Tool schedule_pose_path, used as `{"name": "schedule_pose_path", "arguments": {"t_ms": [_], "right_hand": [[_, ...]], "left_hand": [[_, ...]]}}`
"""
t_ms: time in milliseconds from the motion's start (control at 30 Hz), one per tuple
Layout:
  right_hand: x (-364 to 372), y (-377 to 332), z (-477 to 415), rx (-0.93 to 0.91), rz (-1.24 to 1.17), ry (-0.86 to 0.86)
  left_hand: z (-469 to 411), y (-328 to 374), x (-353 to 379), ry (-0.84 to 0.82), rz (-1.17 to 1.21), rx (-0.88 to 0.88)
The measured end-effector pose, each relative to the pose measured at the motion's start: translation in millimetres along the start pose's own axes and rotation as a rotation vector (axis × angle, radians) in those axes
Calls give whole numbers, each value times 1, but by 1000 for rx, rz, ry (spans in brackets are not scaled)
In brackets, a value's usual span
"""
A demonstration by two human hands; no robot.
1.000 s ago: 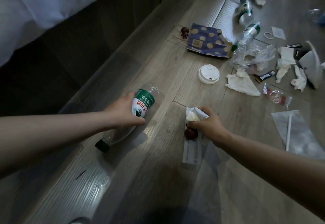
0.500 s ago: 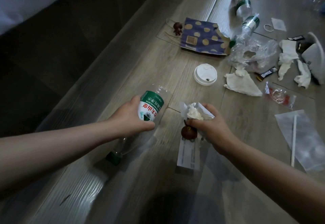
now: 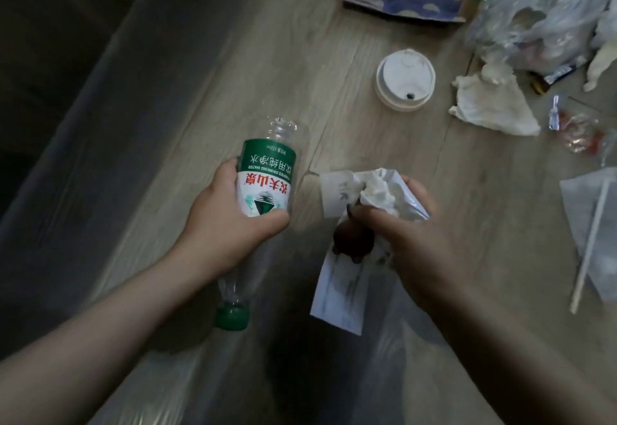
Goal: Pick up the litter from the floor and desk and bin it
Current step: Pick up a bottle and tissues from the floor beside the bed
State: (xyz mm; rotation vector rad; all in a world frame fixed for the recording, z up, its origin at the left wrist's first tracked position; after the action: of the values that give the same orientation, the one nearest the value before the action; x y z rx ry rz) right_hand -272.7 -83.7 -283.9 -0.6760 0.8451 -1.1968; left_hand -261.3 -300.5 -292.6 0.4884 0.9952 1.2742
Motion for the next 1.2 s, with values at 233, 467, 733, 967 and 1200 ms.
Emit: {"name": "schedule_pose_path", "arguments": {"t_ms": [233, 467, 733, 967, 1200], "right_hand": [[-2, -35, 76, 142, -55, 135], [-50, -190, 158, 84, -94, 234], [-145, -419, 289, -34, -130, 339], [-248, -596, 431, -250, -59, 439], [-351, -716, 574, -493, -96, 602]], "left_hand": [[79, 37, -18, 52, 49, -109], [170, 190, -67, 64, 22, -57], [291, 438, -125, 58, 34, 108], [427, 638, -142, -26, 30, 306], [541, 763, -138, -72, 146, 527]]}}
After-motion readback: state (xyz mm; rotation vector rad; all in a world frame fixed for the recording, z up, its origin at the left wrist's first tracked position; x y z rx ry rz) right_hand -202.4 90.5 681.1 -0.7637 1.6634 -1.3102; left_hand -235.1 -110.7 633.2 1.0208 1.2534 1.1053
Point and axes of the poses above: each hand's wrist, its own z-axis away from the middle knuckle, its own x-axis out of the palm, y = z × x, the point moved 1 cm from there along -z, towards the middle knuckle, and after that the axes turned 12 degrees about z, right-handed, at the moved point
